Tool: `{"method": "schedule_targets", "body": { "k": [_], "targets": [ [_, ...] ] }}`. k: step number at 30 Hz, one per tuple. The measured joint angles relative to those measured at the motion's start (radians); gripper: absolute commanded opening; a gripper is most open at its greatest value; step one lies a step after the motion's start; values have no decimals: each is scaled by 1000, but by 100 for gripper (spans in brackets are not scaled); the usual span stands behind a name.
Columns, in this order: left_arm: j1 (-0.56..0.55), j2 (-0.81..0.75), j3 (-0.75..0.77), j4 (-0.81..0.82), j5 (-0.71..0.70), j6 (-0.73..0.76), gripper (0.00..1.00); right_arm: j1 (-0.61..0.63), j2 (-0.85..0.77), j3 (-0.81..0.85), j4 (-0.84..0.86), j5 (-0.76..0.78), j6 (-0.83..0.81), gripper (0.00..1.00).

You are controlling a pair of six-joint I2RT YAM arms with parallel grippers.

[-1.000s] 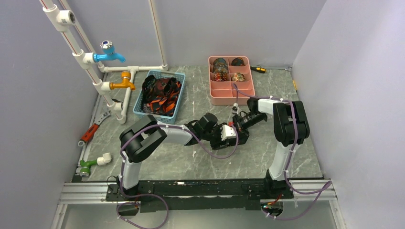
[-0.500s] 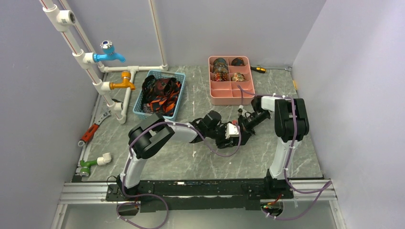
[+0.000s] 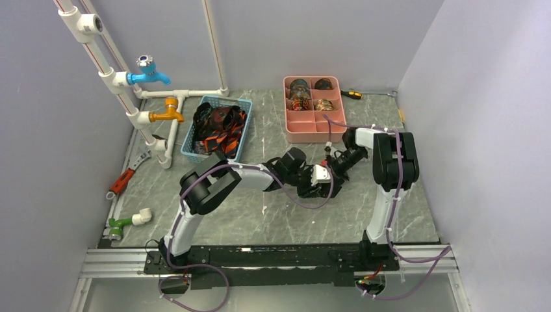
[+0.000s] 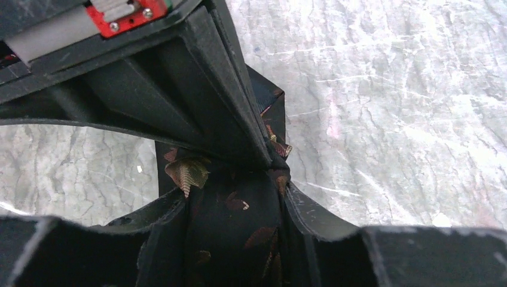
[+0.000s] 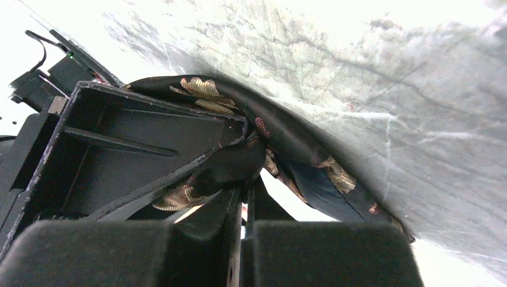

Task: Roll the ties
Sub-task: Roll the tie at the center of the board.

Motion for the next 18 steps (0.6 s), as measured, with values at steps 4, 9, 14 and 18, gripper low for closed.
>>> {"method": "schedule_targets", "body": {
  "k": [4,9,14,18],
  "targets": [
    [-3,4,15,-20,-24,-3,8,-6,-22,-7,14,8,-24,36],
    [-8,3,13,-16,-47,-8,3,-27,-138,-49,75,68,-71,50],
    [-10,2,8,-13,-55,-11,3,-96,-232,-54,94,43,-104,57],
    [-10,2,8,-15,-55,-11,7,-112,-237,-63,111,-24,-103,62]
  ]
}}
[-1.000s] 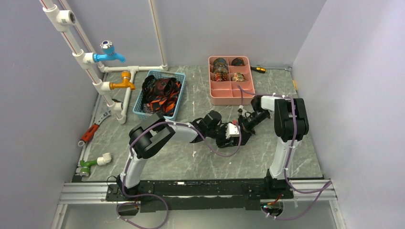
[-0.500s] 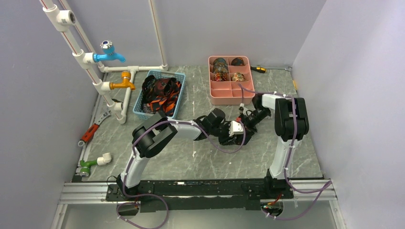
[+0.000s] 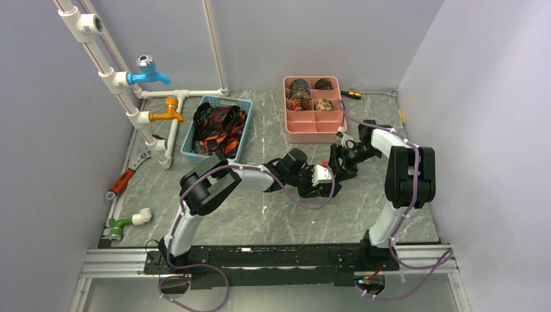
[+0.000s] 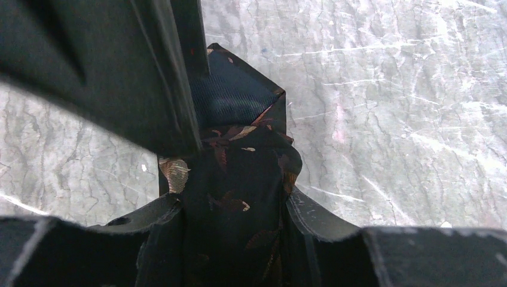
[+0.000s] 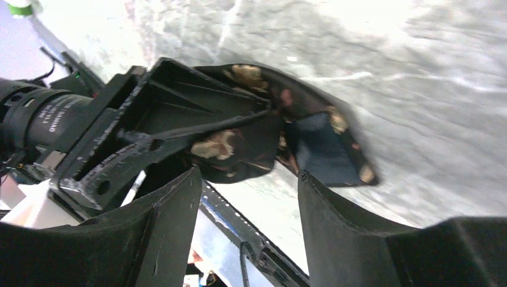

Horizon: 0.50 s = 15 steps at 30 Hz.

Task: Roll the ties
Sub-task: Roll the tie at the center of the board.

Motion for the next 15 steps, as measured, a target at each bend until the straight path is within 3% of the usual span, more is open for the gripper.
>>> {"method": "schedule_targets", "body": {
  "k": [6,8,12,15],
  "targets": [
    [-1,0,4,-7,-2,-2,11,77,9,-40,34,-77,16,59],
    [0,0,4,-8,-1,-8,14,89,24,-45,38,-76,16,47],
    [-1,0,4,-9,-6,-11,24,94,66,-41,35,-117,31,0],
    [0,0,4,-6,-5,-18,39,93,76,-25,11,-125,34,0]
  ]
}}
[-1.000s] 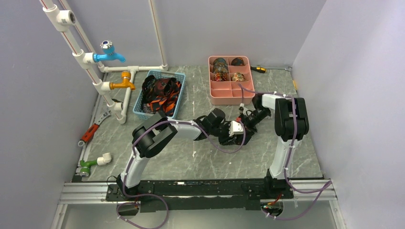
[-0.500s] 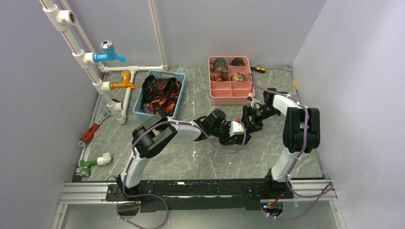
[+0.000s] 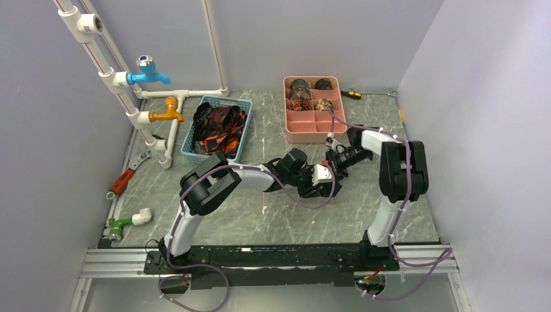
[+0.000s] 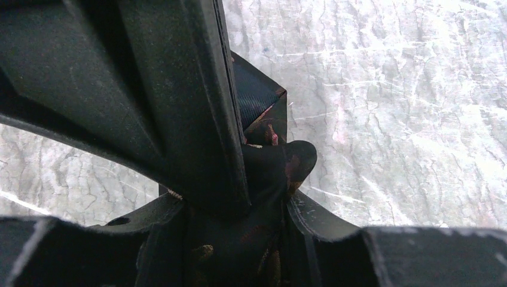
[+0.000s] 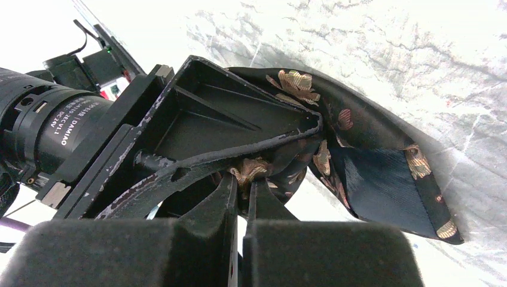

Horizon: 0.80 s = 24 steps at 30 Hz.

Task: Roll the ties
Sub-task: Roll the tie at the center of the board.

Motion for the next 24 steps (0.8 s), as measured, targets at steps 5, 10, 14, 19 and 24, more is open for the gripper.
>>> {"method": "schedule_targets", "body": {
  "k": [5,10,14,19,24],
  "targets": [
    [6,-8,-24,39,9,-3,52,3,23,26,-31,10,-19,0],
    [15,-14,-41,61,47,-13,64,5,32,33,-42,23,-60,0],
    [21,-14,-42,61,87,-34,65,2,39,37,-53,30,-89,0],
    [27,-14,-45,71,101,-58,63,-3,47,46,-63,42,-106,0],
    [30,-13,-44,76,90,-82,54,-13,55,52,-66,51,-108,0]
  ]
}}
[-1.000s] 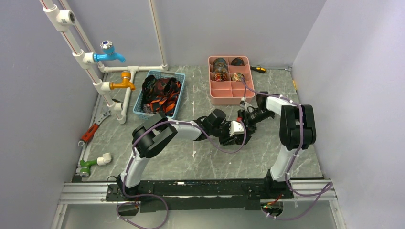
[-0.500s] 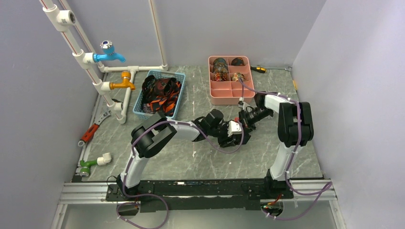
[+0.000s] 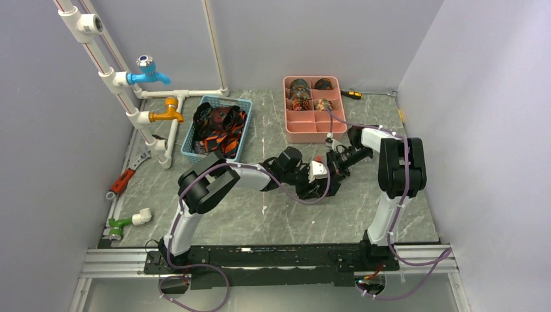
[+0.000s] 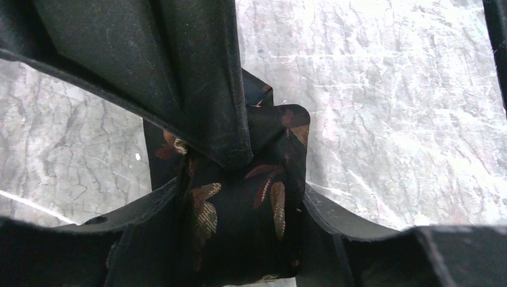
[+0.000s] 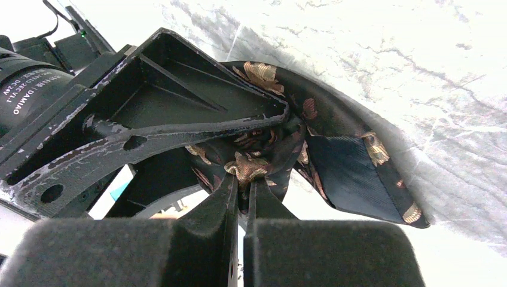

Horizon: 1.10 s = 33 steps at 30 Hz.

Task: Roll the ties
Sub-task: Roll the tie at the center of the board.

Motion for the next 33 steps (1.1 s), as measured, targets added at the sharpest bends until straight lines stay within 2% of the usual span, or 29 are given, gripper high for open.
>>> {"method": "schedule_targets", "body": {
  "k": [6,7,10,11,13,17,20,22,23,24,27,33],
  "targets": [
    [3,14,23,-8,-5,-35,56,-5,4,3,4,14,12,0],
    [3,15,25,-8,-5,-42,52,-5,4,3,4,16,12,0],
    [3,16,27,-8,-6,-48,28,-6,4,4,6,23,14,0],
    [3,18,29,-11,-8,-50,23,-7,4,6,10,25,15,2],
    [3,20,41,-29,-16,-50,16,-8,4,12,8,32,15,14],
    [-7,19,54,-60,-53,-23,7,-19,-3,19,1,47,12,43],
    [-16,18,63,-74,-89,16,5,-63,-12,19,3,69,9,59],
    [-24,14,64,-84,-106,45,4,-109,-21,18,6,73,9,74],
    [-26,14,66,-89,-111,56,4,-134,-27,15,11,72,10,87],
    [-28,14,69,-95,-116,67,4,-155,-37,12,15,71,12,92],
    [-32,14,85,-125,-122,92,3,-203,-58,-6,44,71,26,100],
    [-34,25,125,-182,-128,116,3,-205,-44,-30,100,53,70,98]
  ]
}}
